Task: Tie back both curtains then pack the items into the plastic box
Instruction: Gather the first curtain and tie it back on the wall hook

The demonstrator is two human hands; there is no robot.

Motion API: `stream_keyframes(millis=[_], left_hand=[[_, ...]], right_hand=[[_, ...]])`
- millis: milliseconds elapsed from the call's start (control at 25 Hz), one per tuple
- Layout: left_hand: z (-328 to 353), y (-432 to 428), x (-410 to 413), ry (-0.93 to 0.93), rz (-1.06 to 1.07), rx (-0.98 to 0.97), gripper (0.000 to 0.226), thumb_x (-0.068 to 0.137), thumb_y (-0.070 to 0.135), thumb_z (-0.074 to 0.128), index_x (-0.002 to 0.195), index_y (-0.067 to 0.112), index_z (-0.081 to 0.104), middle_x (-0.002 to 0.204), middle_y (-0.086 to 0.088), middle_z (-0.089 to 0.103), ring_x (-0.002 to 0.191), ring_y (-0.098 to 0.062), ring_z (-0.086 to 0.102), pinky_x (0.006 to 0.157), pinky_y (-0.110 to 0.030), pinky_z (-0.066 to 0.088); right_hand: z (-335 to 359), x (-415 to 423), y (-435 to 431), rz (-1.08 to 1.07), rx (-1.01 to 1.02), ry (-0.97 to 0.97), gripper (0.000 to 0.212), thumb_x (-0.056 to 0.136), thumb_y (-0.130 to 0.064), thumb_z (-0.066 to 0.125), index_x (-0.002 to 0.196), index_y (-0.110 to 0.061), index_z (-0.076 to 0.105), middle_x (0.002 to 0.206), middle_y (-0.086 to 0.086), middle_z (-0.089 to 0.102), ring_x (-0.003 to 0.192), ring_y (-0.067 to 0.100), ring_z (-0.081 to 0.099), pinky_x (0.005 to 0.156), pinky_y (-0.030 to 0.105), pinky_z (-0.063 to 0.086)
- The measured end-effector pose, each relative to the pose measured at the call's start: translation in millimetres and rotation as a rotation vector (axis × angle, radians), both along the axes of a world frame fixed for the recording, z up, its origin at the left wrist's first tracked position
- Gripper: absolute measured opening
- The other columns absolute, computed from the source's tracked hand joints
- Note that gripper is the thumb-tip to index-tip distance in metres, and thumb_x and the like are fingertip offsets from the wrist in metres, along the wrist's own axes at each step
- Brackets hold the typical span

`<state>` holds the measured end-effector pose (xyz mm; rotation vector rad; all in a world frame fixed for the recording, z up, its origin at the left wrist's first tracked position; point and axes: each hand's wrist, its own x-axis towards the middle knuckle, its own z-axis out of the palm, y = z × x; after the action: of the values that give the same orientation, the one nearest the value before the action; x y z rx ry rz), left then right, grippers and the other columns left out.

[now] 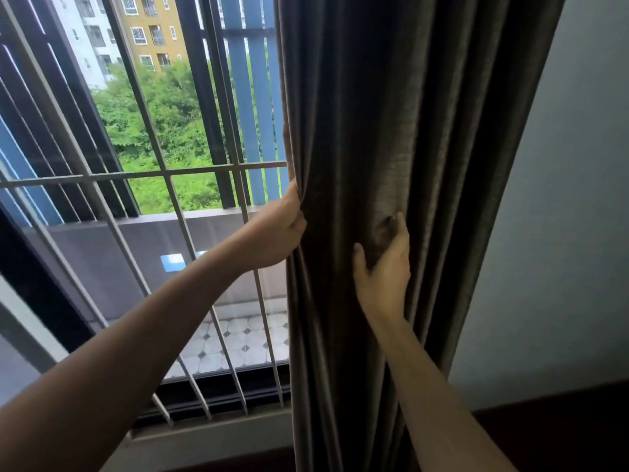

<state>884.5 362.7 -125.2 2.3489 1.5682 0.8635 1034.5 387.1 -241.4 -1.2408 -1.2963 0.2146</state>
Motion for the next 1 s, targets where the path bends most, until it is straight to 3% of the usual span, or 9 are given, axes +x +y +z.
stream_keyframes(millis=[80,200,320,480,640,800,920,1000], left_hand=[[0.3,1.4,2.8,0.007,0.005,-0.035,0.05,0.093,-0.003,0.034,0.14,0.005,0.021,0.09,-0.014,0.053,0.078,-0.026,0.05,0.057,-0.022,0.028],[1.4,3.0,6.0,0.023,0.002,-0.073,0.047,0.095,0.001,0.033,0.139,0.007,0.022,0.091,-0.012,0.053,0.077,-0.024,0.049,0.062,-0.026,0.03],[-0.8,4.3,9.8,-0.003,-0.006,-0.073,0.045,0.095,0.001,0.033,0.138,0.006,0.023,0.09,-0.011,0.053,0.071,-0.018,0.049,0.056,-0.025,0.036],[-2.6,13.8,18.1,-0.068,0.021,-0.093,0.059,0.093,-0.001,0.031,0.147,0.009,0.011,0.111,-0.013,0.052,0.102,-0.03,0.053,0.079,-0.028,0.037],[-5.8,24.6,29.4,-0.13,-0.03,-0.151,0.071,0.09,-0.002,0.03,0.15,0.017,-0.003,0.145,-0.014,0.036,0.128,-0.031,0.041,0.099,-0.031,0.035],[-7.2,28.2,31.7,-0.197,-0.08,-0.198,0.073,0.089,-0.004,0.03,0.15,0.021,-0.003,0.147,-0.003,0.033,0.128,-0.02,0.037,0.101,-0.027,0.033],[-8.5,27.3,34.0,-0.253,-0.12,-0.209,0.073,0.088,-0.003,0.031,0.15,0.023,0.002,0.145,-0.001,0.034,0.129,-0.018,0.035,0.107,-0.029,0.031],[-7.3,26.0,38.9,-0.269,-0.108,-0.216,0.066,0.09,0.004,0.035,0.148,0.022,0.011,0.134,-0.006,0.045,0.121,-0.021,0.045,0.104,-0.033,0.037]], right_hand=[[-3.4,12.8,8.2,-0.049,-0.094,-0.053,0.077,0.085,-0.022,0.066,0.146,-0.013,0.019,0.141,0.01,0.035,0.12,0.007,0.04,0.107,0.037,0.038],[-2.5,25.5,17.0,-0.117,-0.066,-0.056,0.071,0.083,-0.027,0.069,0.14,-0.015,0.029,0.136,0.011,0.034,0.124,0.024,0.04,0.106,0.042,0.039],[9.7,30.3,16.6,-0.017,-0.061,0.006,0.063,0.086,-0.019,0.064,0.139,-0.016,0.031,0.127,0.003,0.05,0.113,0.016,0.052,0.099,0.034,0.046],[-15.8,13.9,3.5,0.046,0.007,-0.329,0.043,0.088,-0.002,0.053,0.129,-0.01,0.052,0.115,0.009,0.063,0.102,0.024,0.062,0.095,0.037,0.05],[-49.1,-8.5,-5.5,0.164,-0.162,-0.432,0.057,0.091,-0.004,0.044,0.144,-0.02,0.032,0.108,0.014,0.067,0.089,0.036,0.066,0.082,0.046,0.054],[-52.2,-8.2,-1.4,0.192,-0.209,-0.545,0.06,0.091,-0.002,0.043,0.147,-0.015,0.025,0.097,0.018,0.068,0.083,0.036,0.066,0.076,0.038,0.051],[-49.3,-9.2,4.5,0.253,-0.247,-0.577,0.059,0.09,0.0,0.042,0.145,-0.013,0.028,0.103,0.018,0.067,0.089,0.036,0.065,0.079,0.039,0.05],[-48.4,-14.4,6.3,0.291,-0.271,-0.573,0.056,0.088,0.0,0.045,0.142,-0.012,0.032,0.109,0.017,0.065,0.096,0.036,0.064,0.083,0.038,0.049]])
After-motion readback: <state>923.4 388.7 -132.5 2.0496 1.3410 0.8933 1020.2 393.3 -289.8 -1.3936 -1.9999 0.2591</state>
